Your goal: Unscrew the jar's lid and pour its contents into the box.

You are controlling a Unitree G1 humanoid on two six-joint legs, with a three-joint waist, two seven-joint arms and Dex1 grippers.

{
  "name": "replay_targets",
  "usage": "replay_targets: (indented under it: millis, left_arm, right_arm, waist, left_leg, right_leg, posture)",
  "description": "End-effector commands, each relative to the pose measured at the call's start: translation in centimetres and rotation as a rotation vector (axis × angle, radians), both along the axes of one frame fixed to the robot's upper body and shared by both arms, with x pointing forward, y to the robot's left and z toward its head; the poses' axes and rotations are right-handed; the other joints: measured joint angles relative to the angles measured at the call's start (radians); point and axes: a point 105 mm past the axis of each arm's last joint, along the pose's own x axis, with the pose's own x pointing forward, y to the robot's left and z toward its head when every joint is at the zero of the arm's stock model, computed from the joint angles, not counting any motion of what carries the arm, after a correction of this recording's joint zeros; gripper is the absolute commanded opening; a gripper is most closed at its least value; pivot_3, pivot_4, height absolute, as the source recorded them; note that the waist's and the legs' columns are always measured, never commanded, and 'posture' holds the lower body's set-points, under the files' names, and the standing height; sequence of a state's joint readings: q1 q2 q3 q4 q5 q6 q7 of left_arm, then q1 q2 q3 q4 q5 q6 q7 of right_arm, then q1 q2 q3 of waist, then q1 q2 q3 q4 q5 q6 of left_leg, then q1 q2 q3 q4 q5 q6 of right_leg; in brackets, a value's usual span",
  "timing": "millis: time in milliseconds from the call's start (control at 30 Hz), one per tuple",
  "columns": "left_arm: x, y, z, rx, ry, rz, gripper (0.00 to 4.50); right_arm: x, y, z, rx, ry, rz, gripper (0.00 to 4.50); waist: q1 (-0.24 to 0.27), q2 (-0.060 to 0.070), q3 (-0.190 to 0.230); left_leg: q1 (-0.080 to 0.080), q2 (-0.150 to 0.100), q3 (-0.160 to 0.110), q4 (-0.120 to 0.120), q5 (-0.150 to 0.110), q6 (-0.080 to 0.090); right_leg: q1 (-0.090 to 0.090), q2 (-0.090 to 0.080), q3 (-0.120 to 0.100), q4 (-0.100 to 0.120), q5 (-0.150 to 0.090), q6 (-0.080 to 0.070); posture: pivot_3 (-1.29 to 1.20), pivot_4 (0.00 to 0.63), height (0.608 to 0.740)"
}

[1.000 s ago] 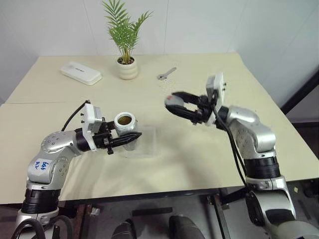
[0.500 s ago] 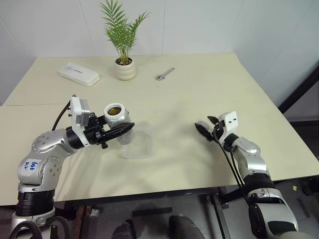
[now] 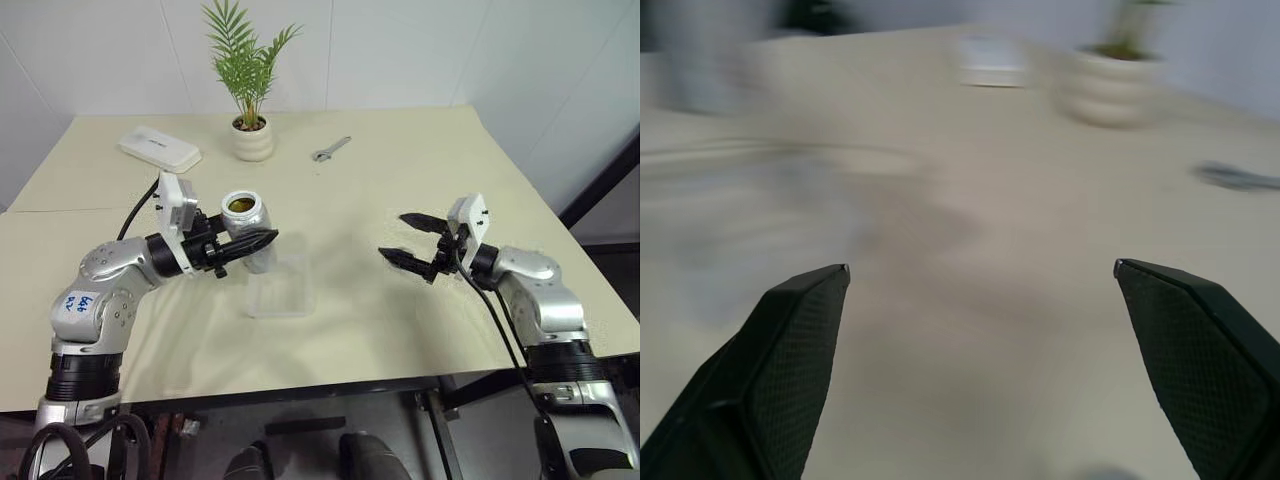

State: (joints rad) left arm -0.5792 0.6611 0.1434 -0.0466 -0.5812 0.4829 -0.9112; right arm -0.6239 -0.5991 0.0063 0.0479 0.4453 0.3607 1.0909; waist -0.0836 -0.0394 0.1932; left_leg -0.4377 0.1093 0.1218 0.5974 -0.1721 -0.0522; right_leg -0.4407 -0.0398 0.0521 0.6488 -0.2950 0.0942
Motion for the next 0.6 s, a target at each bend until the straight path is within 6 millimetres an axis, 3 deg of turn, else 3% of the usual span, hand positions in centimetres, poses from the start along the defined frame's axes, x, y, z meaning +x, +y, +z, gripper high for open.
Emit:
replay_targets:
  millis: [33,233,367,500,600]
  left_arm:
    - [-0.1,1.0,0.6,0.076,-0.011,0.012,1.96]
    - [0.9,3.8,0.9,0.357,-0.161,0.209,1.96]
    - [1.7,3.3,1.9,0.547,-0.406,0.306,1.96]
    - [2.9,2.1,2.3,0.794,-0.770,0.420,1.96]
    - [2.8,0.7,2.2,1.069,-1.199,0.426,1.96]
  right_arm:
    - [-2.8,2.4,2.1,-0.009,0.006,0.165,4.46]
    - [-2.3,2.7,1.8,-0.032,-0.030,0.122,4.46]
    - [-1.9,2.6,1.5,-0.022,-0.046,0.089,4.46]
    - [-1.1,2.7,1.4,0.012,-0.052,0.040,4.46]
    - [-0.7,3.0,1.4,0.043,-0.052,0.019,4.46]
  waist:
    - [-0.002,0.000,0.000]
    - [0.003,0.000,0.000]
    - [0.007,0.000,0.000]
    - [0.016,0.000,0.000]
    - [0.017,0.000,0.000]
  left_leg:
    - [0.000,0.000,0.000,0.000,0.000,0.000]
    - [-0.002,0.000,0.000,0.000,0.000,0.000]
    - [-0.002,-0.002,0.001,-0.001,-0.001,0.000]
    - [-0.003,-0.002,0.002,-0.001,-0.001,0.001]
    - [-0.003,-0.002,0.003,-0.001,-0.001,0.001]
  right_leg:
    - [0.000,0.000,0.000,0.000,0.000,0.000]
    - [-0.002,-0.001,0.000,-0.001,-0.002,-0.004]
    - [-0.002,-0.003,0.001,-0.003,-0.004,-0.007]
    - [-0.003,-0.003,0.002,-0.004,-0.003,-0.005]
    - [-0.004,-0.003,0.004,-0.004,-0.002,-0.005]
  posture:
    - [0.00,0.150,0.740]
    - [0.00,0.150,0.740]
    - [0.00,0.150,0.740]
    - [0.00,0.150,0.740]
    - [0.00,0.150,0.740]
